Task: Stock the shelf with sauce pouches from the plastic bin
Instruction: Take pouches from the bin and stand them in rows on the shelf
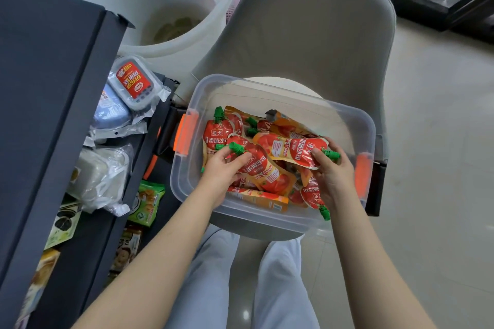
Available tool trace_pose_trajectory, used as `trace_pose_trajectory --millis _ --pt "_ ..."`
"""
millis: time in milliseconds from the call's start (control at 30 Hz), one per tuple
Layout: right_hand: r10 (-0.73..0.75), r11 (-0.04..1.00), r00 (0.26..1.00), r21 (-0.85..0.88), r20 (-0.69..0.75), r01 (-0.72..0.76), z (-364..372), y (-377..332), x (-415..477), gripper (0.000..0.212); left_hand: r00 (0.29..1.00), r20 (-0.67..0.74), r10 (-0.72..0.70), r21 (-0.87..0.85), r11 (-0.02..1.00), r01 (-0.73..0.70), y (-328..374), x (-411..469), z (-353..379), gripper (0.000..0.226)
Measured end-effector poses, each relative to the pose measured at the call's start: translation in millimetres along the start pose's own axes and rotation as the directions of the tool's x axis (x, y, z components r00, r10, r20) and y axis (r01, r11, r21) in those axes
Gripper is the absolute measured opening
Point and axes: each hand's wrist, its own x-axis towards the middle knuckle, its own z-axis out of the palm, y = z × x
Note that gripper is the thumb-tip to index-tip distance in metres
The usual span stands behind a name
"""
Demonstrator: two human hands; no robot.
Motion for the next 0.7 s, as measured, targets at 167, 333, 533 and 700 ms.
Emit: trace_pose_trajectory --millis 167,333,533,700 --pt "-0.079 0.986 0.997 0.147 -0.012 0.08 6 -18 -21 0.013 0.998 -0.002 0.067 -0.041 0.997 -0.067 3 -18 2 0.059" --pt "-0.305 0.952 0.932 0.052 0.196 0.301 -4 -64 -52 0.019 0.946 -0.223 0.235 -0.104 0.959 -0.262 16 -54 2 0.097" --pt "-0.375 0.875 0.745 -0.055 0.552 0.481 8 -138 -134 0.033 0.78 -0.385 0.493 -0.146 0.802 -0.579 53 -172 26 0.032" --pt "-0.35 0.817 0.576 -0.059 0.739 0.573 29 -171 -239 0.033 0.686 -0.468 0.558 -0.251 0.66 -0.708 67 -295 18 0.037"
